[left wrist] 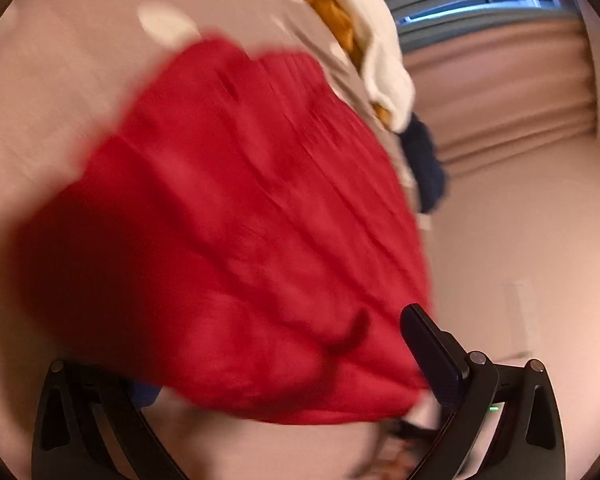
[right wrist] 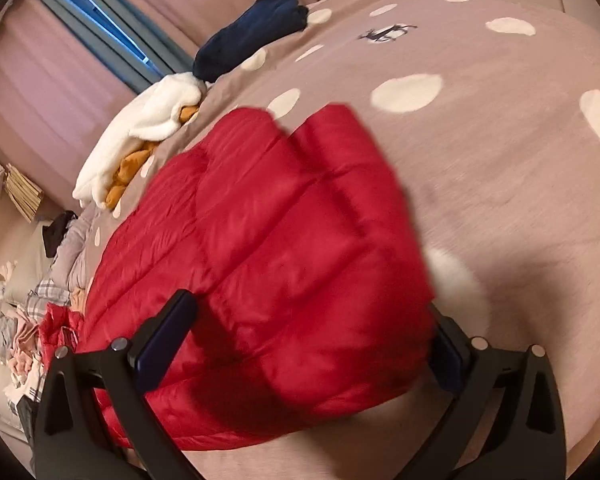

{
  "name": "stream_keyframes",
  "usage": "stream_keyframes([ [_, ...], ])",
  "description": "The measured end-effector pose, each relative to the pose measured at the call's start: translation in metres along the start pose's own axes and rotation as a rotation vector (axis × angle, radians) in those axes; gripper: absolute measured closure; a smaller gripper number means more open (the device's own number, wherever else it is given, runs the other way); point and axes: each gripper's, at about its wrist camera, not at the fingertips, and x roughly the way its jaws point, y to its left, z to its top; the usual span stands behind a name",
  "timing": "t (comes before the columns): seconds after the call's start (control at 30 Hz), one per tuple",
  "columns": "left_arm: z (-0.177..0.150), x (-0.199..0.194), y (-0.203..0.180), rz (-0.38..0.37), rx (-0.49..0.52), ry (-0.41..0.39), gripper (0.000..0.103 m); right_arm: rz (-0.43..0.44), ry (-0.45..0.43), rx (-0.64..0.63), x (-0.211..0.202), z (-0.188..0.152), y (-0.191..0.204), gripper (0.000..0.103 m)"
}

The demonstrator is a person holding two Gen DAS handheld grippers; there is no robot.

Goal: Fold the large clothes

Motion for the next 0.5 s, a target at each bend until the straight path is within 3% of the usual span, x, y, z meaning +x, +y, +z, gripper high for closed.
stream_keyframes([
  [0.1,0.000,0.026,-0.009,-0.102,0.000,0.073,0.001,0.049,0.015,0.028,0.005,-0.003,0.007,0.000],
  [0.17,-0.002,0.039,-0.014,-0.097,0.028,0.080,0.001,0.195,0.066,0.128,0.010,-0.006,0.004,0.000],
  [0.23,-0.002,0.048,-0.017,-0.061,0.046,0.042,0.001,0.277,0.091,0.186,0.012,-0.010,0.005,0.000],
  [0.33,0.000,0.049,-0.016,-0.028,0.015,-0.038,0.011,0.281,0.052,0.170,0.017,-0.013,0.011,0.002],
  [0.4,0.002,0.047,-0.010,0.005,-0.026,-0.096,0.026,0.272,0.037,0.192,0.023,-0.011,0.010,0.018],
  [0.5,-0.002,0.053,-0.012,0.046,0.052,-0.167,0.037,0.228,-0.001,0.155,0.032,-0.009,0.007,0.046],
])
